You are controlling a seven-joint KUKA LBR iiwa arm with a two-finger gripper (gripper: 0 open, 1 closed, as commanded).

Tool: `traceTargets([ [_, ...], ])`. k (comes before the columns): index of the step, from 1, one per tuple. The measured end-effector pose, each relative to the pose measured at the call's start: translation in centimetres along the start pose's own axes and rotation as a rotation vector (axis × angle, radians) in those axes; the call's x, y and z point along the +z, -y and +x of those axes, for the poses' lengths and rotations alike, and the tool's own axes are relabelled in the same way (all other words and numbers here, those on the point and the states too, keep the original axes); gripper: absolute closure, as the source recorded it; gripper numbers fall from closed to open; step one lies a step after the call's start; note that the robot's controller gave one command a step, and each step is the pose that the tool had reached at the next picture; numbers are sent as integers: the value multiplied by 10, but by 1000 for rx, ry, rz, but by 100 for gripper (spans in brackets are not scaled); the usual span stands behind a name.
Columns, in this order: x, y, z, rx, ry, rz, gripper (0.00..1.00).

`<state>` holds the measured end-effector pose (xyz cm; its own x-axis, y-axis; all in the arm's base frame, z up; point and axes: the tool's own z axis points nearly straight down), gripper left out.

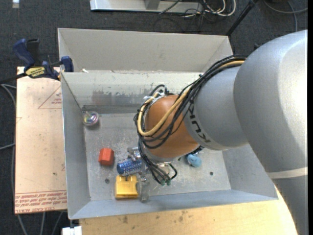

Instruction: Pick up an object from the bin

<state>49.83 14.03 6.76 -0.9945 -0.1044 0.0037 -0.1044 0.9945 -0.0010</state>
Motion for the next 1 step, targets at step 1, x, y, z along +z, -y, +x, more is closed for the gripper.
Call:
traceTargets([
  [1,-33,-18,0,-82,8,-3,0],
])
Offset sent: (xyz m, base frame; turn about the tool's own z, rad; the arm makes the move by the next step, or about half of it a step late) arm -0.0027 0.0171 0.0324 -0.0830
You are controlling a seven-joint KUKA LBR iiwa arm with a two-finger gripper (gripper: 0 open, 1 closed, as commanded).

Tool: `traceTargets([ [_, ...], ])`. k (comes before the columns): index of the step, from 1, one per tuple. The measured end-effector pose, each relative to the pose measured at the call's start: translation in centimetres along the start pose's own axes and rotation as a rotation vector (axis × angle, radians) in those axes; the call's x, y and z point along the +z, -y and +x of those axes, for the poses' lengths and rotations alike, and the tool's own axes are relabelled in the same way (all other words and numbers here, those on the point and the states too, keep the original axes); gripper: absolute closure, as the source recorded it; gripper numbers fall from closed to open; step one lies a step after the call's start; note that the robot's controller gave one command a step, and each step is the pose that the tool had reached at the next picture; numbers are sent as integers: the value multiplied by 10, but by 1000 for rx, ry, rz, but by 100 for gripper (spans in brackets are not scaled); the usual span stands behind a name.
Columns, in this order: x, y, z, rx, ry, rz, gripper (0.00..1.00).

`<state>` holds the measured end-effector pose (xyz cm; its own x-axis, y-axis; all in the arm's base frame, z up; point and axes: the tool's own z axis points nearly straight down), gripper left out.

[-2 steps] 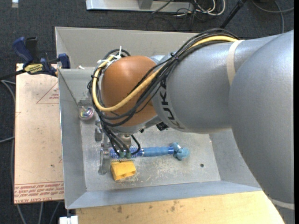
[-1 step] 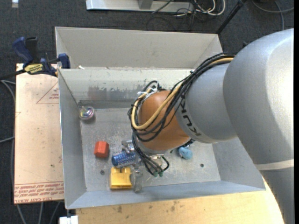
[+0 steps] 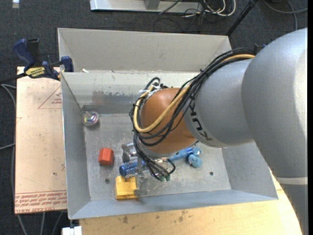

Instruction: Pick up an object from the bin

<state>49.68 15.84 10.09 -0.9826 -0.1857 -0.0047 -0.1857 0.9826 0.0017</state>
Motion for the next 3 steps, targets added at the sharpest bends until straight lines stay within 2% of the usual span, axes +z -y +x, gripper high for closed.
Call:
traceTargets([
  [1,-12,-2,-38,-143,0,0,0],
  [2,34,41,-49,-153,-7,2,0],
  [3,34,40,-50,-150,-6,0,0],
])
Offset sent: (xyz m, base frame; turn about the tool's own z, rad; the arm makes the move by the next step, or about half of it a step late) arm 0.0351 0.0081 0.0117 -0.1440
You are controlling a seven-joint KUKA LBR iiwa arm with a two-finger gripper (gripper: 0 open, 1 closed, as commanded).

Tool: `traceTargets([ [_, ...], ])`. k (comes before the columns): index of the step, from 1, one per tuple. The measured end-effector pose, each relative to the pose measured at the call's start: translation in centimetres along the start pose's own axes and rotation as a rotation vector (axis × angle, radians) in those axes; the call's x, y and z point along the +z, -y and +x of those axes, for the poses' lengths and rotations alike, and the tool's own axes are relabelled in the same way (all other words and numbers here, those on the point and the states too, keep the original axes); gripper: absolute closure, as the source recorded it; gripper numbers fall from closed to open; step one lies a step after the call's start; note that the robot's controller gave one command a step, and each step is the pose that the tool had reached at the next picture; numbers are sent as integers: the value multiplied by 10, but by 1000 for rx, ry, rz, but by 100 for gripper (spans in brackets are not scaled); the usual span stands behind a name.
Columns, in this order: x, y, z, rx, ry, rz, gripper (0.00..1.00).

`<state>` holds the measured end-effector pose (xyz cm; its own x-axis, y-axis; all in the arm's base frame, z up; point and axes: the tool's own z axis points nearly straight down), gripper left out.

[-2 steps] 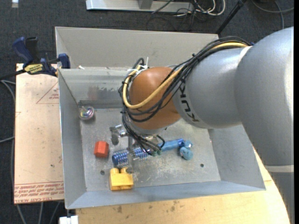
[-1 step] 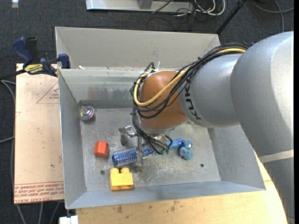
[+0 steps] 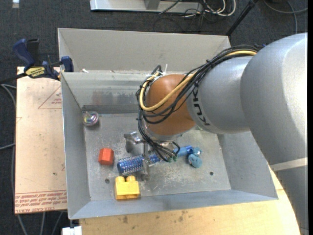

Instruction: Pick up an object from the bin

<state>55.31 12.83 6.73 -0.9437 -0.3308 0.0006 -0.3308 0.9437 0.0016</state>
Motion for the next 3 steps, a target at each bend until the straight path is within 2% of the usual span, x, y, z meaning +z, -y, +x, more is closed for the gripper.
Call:
traceTargets([
  [1,0,0,0,0,-1,0,100],
  [2,-95,0,-2,2,10,2,100],
  [3,-126,-1,-3,4,6,1,100],
])
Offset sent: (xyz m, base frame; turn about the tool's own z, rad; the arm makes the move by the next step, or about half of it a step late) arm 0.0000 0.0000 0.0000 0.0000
